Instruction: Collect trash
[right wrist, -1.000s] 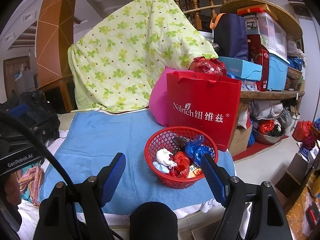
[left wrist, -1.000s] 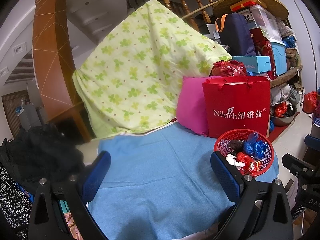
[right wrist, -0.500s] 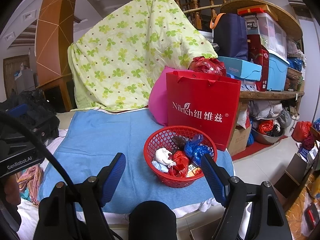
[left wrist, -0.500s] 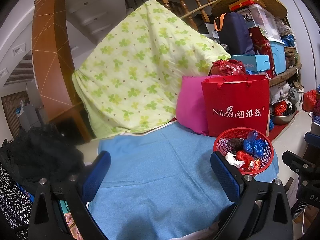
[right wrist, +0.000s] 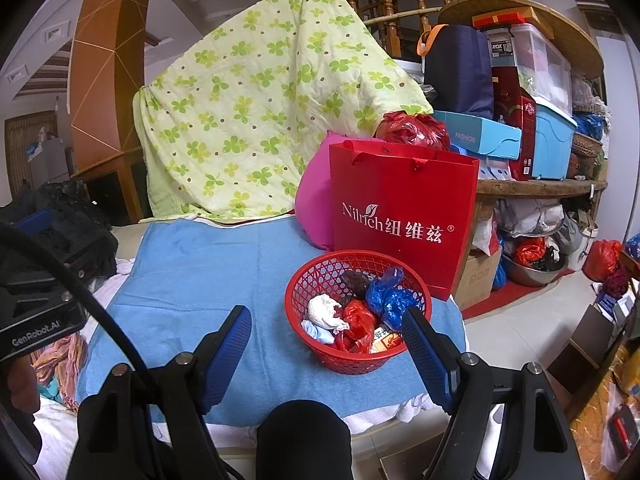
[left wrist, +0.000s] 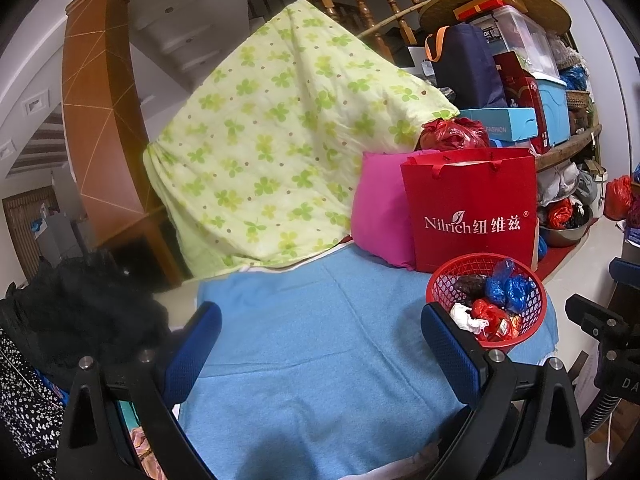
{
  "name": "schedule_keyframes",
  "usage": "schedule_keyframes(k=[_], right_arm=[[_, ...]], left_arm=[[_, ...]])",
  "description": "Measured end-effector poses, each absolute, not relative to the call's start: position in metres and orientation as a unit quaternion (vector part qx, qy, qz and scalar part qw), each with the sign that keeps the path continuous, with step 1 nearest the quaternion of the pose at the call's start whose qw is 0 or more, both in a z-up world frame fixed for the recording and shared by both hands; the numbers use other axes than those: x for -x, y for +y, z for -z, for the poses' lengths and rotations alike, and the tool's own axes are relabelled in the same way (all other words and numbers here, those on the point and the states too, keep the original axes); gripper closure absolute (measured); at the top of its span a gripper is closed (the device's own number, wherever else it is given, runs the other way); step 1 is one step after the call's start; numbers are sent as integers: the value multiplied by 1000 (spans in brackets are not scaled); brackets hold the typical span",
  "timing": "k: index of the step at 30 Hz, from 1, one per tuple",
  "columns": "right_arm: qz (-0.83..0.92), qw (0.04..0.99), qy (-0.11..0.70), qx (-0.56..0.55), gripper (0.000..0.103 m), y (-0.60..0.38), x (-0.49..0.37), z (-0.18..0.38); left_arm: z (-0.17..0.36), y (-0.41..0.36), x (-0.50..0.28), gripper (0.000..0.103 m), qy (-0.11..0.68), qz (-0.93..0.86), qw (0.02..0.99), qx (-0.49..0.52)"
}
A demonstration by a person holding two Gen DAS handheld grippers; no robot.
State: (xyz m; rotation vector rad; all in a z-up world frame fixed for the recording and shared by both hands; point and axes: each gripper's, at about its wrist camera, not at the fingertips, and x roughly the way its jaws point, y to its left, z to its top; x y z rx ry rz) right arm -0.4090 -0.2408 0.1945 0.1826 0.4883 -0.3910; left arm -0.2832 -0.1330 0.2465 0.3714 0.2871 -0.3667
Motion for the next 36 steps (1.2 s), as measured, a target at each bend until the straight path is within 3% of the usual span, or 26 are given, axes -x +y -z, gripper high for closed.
schedule_keyframes(k=[36], right_arm=[[205, 936, 275, -78, 22, -249, 407, -189]], left_arm=[[-240, -128, 293, 3, 143, 185, 952, -196]])
